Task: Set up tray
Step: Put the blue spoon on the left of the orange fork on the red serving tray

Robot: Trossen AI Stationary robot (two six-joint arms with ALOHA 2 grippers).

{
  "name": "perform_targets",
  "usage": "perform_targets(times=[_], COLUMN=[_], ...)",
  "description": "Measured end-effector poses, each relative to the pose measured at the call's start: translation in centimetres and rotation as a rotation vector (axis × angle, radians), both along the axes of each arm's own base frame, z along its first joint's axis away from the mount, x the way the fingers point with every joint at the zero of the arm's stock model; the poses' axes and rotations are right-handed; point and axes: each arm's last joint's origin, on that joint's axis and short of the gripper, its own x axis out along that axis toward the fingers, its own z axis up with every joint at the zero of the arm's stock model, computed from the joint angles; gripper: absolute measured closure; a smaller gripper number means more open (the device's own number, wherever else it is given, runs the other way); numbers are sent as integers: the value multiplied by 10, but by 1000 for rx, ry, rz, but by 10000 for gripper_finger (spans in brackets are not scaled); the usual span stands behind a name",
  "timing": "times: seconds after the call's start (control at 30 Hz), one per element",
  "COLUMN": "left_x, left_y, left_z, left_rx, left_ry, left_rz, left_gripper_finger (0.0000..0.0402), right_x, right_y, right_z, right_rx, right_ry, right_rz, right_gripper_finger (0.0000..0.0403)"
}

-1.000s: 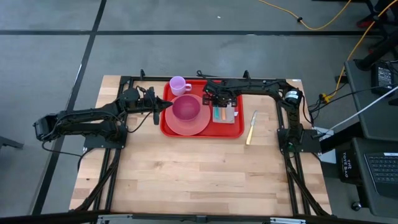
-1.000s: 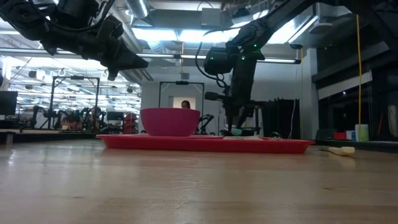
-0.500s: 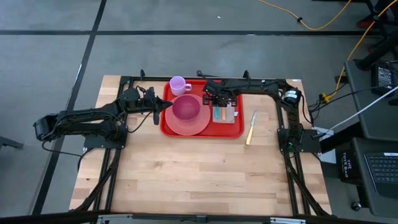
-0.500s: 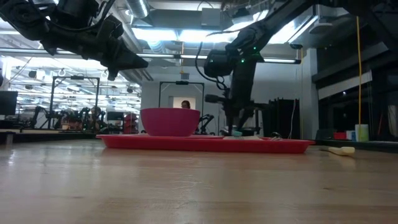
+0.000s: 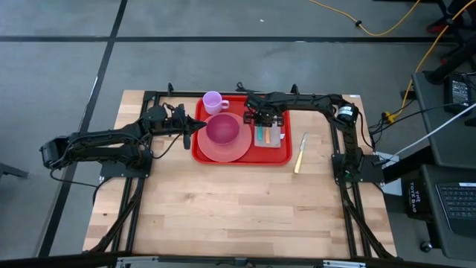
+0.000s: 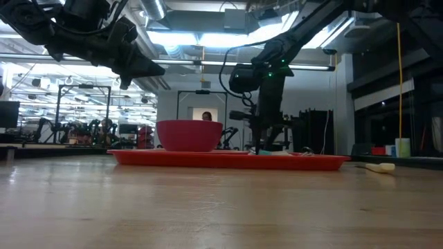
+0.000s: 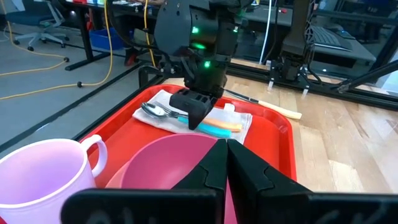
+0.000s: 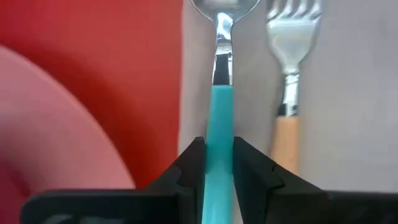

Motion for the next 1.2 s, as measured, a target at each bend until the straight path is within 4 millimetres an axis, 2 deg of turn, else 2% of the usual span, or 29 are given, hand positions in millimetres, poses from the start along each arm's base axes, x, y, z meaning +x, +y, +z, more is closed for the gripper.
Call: perform_targets(times=[1.2], left_x=[0], left_y=[0], left_z=[0], left_rx=[0], left_ry=[0], left_rz=[0], left_gripper_finger=[395], right_x=[0], right_y=[0], right_z=[0], right_rx=[6], right_ry=[-6], right_rz=[-3], right_gripper_finger=[314])
